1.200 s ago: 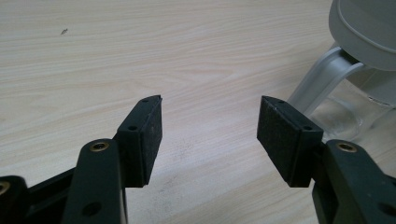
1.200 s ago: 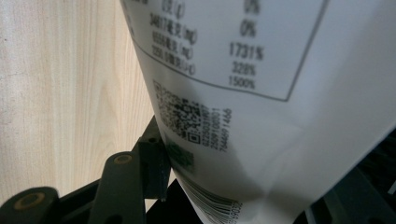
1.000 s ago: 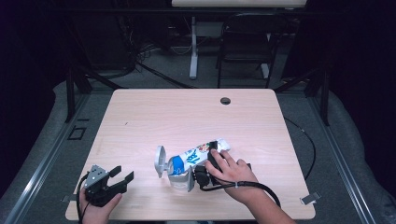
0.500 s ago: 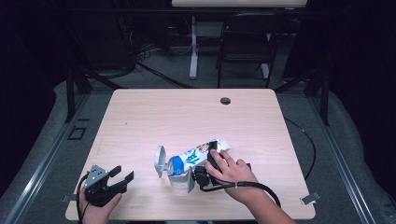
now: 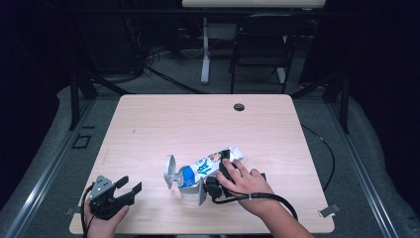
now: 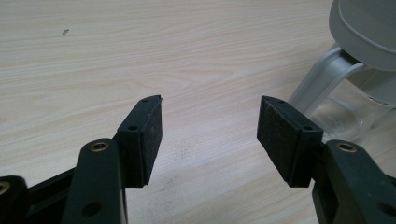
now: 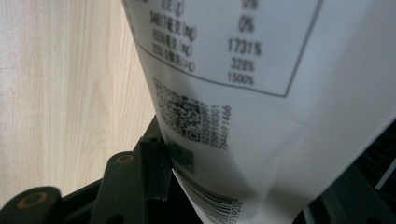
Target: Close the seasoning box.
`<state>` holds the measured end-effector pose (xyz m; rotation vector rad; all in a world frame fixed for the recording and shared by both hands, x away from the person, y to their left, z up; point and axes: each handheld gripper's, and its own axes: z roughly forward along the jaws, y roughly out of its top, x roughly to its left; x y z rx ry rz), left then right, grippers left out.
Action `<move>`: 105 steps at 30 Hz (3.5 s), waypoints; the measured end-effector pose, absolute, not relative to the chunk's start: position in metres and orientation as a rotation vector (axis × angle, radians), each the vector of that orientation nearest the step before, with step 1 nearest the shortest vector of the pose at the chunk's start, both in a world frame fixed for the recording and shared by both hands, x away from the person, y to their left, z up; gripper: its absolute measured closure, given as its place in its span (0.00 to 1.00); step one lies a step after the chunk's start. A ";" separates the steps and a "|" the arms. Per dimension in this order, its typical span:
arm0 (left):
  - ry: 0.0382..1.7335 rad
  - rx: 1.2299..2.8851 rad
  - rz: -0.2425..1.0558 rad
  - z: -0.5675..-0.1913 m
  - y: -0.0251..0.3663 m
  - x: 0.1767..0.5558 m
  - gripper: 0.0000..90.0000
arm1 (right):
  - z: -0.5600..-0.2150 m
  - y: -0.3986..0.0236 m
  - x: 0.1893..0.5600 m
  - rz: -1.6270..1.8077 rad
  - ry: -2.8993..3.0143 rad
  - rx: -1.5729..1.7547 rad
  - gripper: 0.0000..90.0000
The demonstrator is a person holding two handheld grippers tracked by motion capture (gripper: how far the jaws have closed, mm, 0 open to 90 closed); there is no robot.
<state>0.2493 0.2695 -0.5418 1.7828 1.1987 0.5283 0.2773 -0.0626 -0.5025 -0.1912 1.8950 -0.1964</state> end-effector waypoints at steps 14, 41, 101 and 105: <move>1.197 1.779 0.531 -0.541 0.270 0.249 0.45 | -0.501 -0.062 0.277 -0.214 1.886 -0.204 0.55; 1.193 1.775 0.531 -0.541 0.271 0.248 0.45 | -0.501 -0.061 0.276 -0.221 1.875 -0.231 0.56; 1.194 1.785 0.532 -0.540 0.269 0.247 0.45 | -0.500 -0.062 0.274 -0.224 1.858 -0.267 0.59; 1.195 1.785 0.532 -0.541 0.269 0.247 0.45 | -0.500 -0.062 0.274 -0.223 1.858 -0.269 0.59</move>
